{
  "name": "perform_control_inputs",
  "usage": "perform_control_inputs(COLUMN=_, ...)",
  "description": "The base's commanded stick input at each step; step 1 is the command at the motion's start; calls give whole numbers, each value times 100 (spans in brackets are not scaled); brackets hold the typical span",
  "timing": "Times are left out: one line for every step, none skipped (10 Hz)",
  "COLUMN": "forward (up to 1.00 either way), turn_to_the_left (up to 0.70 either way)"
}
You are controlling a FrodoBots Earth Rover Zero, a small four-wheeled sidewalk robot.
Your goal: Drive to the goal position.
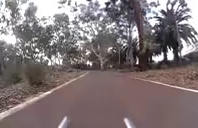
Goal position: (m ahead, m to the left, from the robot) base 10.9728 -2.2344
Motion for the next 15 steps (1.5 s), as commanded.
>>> perform_control_inputs(forward=60, turn_to_the_left=0)
perform_control_inputs(forward=60, turn_to_the_left=0)
perform_control_inputs(forward=60, turn_to_the_left=0)
perform_control_inputs(forward=60, turn_to_the_left=3)
perform_control_inputs(forward=60, turn_to_the_left=7)
perform_control_inputs(forward=60, turn_to_the_left=11)
perform_control_inputs(forward=60, turn_to_the_left=13)
perform_control_inputs(forward=60, turn_to_the_left=14)
perform_control_inputs(forward=60, turn_to_the_left=15)
perform_control_inputs(forward=60, turn_to_the_left=13)
perform_control_inputs(forward=60, turn_to_the_left=9)
perform_control_inputs(forward=60, turn_to_the_left=4)
perform_control_inputs(forward=60, turn_to_the_left=0)
perform_control_inputs(forward=60, turn_to_the_left=0)
perform_control_inputs(forward=60, turn_to_the_left=0)
